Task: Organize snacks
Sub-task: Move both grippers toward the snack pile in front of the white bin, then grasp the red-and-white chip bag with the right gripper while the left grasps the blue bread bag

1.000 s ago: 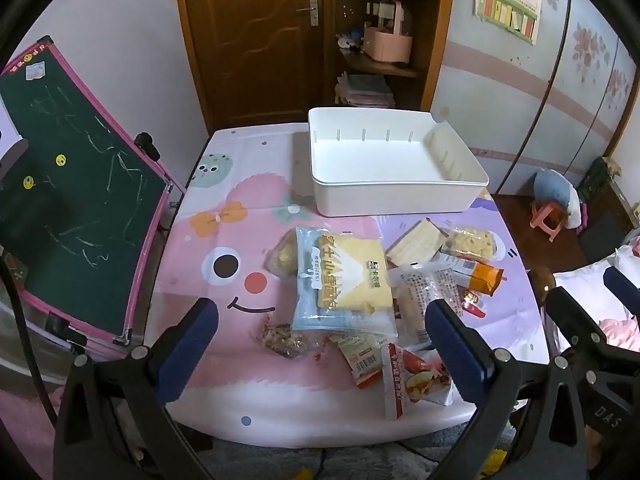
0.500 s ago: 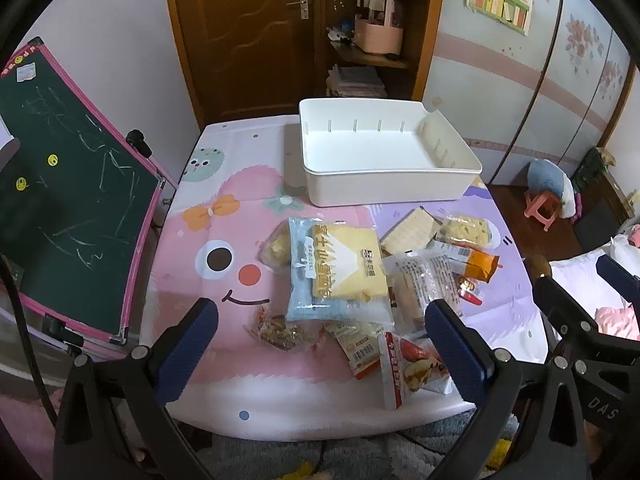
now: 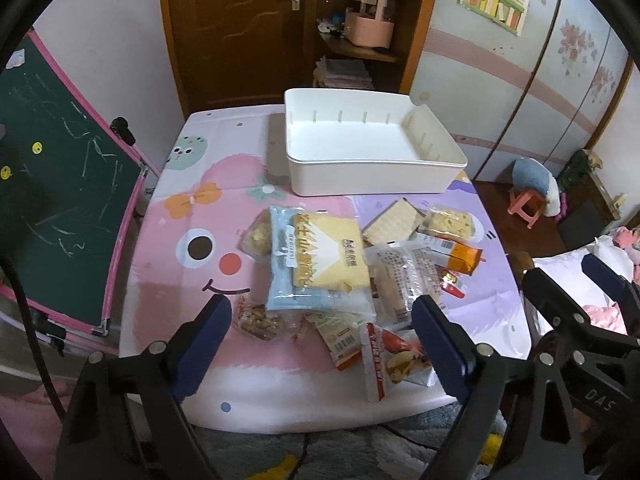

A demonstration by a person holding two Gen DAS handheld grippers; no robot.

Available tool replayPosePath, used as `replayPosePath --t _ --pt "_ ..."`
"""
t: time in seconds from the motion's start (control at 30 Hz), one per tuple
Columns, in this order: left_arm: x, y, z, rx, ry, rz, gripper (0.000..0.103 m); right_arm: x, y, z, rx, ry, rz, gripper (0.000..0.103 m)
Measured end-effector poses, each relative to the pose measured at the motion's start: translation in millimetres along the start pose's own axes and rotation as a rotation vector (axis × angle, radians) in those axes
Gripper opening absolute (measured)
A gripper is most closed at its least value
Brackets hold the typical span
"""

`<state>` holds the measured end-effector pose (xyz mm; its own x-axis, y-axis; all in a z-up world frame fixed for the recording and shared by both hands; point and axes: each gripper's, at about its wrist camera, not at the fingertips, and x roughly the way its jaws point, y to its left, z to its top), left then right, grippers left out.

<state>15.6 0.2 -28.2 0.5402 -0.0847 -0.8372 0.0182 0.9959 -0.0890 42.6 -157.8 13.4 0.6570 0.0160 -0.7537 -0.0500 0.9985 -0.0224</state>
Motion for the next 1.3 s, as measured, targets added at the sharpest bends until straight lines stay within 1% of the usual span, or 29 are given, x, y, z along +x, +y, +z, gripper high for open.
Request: replayPosePath --t 0.2,0.3,0.4,0.47,0.5,0.53,0.57,0.63,0.67,0.77,0.83,0.93,1.0,1.07,1.1,1.2,1.3 --pt "-2.7 -4.3 1.3 0.019 -0.006 -0.039 0.091 -1.5 -5.3 4.7 0.015 -0.011 -0.007 0.103" --pt "-8.1 -3.1 2.5 0.017 -0.029 -0.041 0.091 -1.8 -9.3 6.4 0.037 -0.016 -0.014 0.103" --pt "-11.9 -0.1 5.0 0.015 -0.05 -0.009 0.091 -2.6 -11.8 5.6 0.055 -0.014 0.0 0.103" --pt "-10.6 4.2 7.0 0.006 -0.048 0.029 0.092 -4.3 -12.7 2.7 0.057 -0.013 0.02 0.103" --pt "-9.6 7.1 7.8 0.0 -0.045 0.034 0.092 -4.3 -11.9 1.4 0.055 -0.008 0.033 0.103" --pt "-8.6 9.8 7.8 -0.008 -0.043 0.026 0.092 -3.6 -10.3 0.1 0.046 0.0 0.044 0.103" --pt "-8.5 15.3 7.6 -0.026 -0.045 0.002 0.092 -2.7 -8.8 -0.9 0.035 0.01 0.053 0.103" --pt "-10.4 21.4 5.5 -0.051 -0.067 -0.034 0.092 -0.7 -5.0 -3.3 0.01 0.027 0.064 0.103" --pt "-12.0 23.4 4.0 -0.054 -0.081 -0.041 0.092 -0.2 -3.5 -5.4 0.005 0.031 0.068 0.103" --pt "-16.1 21.0 -0.9 -0.013 -0.113 -0.001 0.092 2.1 -3.5 -9.0 -0.004 0.045 0.074 0.102" --pt "-16.7 20.6 -2.8 0.006 -0.118 0.009 0.092 6.0 -3.7 -12.0 0.003 0.066 0.085 0.095" --pt "-14.7 22.2 -6.6 0.028 -0.107 0.021 0.092 15.0 -4.1 -18.3 0.009 0.105 0.102 0.092" --pt "-12.3 24.9 -10.1 0.038 -0.1 0.023 0.092 21.5 -5.9 -20.2 0.018 0.125 0.106 0.092" --pt "-9.1 27.6 -13.7 0.044 -0.103 0.032 0.092 26.2 -7.5 -21.1 0.016 0.126 0.097 0.092" --pt "-6.9 28.7 -15.5 0.048 -0.103 0.036 0.092 28.9 -6.7 -22.2 -0.001 0.123 0.08 0.092" --pt "2.6 32.8 -20.8 0.056 -0.089 0.041 0.092 37.2 -0.4 -30.4 -0.045 0.128 0.065 0.092" --pt "16.4 36.7 -24.6 0.068 -0.064 0.034 0.092 51.3 7.5 -42.9 -0.078 0.178 0.106 0.092"
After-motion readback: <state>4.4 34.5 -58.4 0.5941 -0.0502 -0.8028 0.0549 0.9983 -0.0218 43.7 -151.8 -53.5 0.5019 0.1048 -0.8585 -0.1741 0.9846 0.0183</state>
